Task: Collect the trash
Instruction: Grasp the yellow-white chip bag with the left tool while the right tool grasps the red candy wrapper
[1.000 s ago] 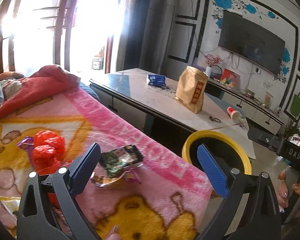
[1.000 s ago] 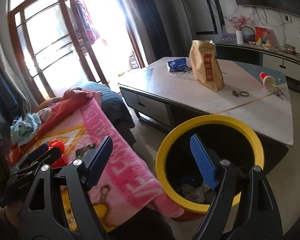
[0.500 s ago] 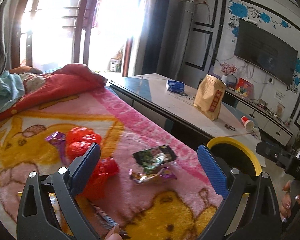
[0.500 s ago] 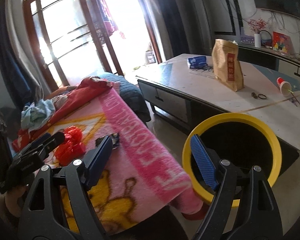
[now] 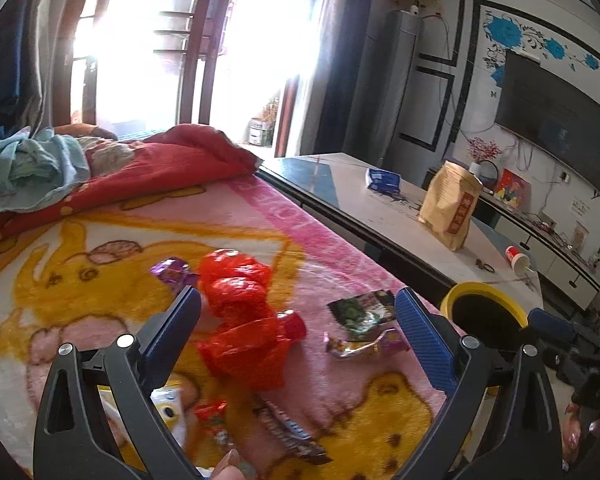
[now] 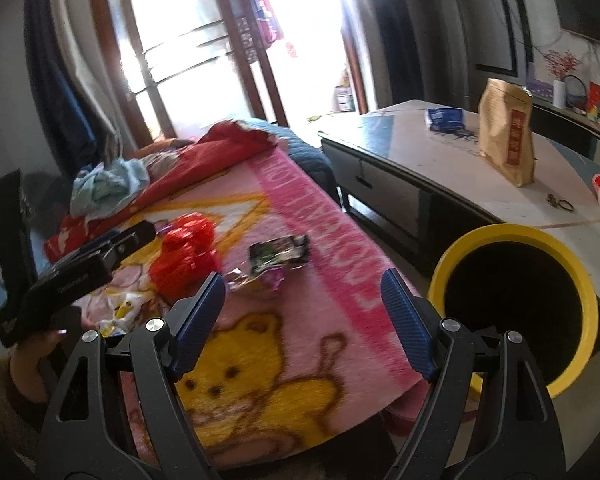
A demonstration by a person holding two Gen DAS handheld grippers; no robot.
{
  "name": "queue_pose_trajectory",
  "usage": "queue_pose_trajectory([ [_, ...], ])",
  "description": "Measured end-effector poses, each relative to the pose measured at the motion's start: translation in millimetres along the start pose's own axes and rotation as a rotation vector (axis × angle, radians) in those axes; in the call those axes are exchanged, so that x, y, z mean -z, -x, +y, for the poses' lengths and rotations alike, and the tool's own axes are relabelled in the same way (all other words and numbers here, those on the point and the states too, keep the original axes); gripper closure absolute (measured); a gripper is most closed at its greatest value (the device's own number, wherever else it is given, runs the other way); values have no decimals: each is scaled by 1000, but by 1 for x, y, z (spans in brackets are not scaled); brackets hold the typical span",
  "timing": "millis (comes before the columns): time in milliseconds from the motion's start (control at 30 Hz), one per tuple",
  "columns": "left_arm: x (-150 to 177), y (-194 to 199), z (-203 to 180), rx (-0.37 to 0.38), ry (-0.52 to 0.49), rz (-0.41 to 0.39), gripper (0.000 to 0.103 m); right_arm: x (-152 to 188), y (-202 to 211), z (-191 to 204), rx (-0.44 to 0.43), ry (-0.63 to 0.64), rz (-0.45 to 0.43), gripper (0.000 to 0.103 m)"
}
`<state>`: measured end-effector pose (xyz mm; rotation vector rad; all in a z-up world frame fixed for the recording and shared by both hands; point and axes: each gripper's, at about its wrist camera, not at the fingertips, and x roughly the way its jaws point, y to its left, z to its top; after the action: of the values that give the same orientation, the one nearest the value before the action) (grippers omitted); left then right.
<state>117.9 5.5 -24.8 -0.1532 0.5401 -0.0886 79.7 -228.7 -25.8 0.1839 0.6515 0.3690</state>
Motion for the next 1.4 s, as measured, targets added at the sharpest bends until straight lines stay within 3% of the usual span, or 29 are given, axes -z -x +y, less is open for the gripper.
queue_pose_trajectory([
  [667, 10, 17, 82, -159, 109, 20, 8, 32, -34, 92, -184, 192, 154, 31],
  [900, 21, 17, 109, -174, 177, 60, 8, 45, -46, 119, -248, 242, 217, 32],
  [1133, 37, 17, 126, -172, 226, 112, 9, 58, -60, 140, -302, 282, 286, 45],
  [1333, 53, 15, 135, -120, 306, 177, 10, 70, -76, 150, -319, 299, 346, 57],
  [1400, 58, 14, 135, -99, 320, 192, 16, 74, -83, 152, -327, 296, 373, 64],
])
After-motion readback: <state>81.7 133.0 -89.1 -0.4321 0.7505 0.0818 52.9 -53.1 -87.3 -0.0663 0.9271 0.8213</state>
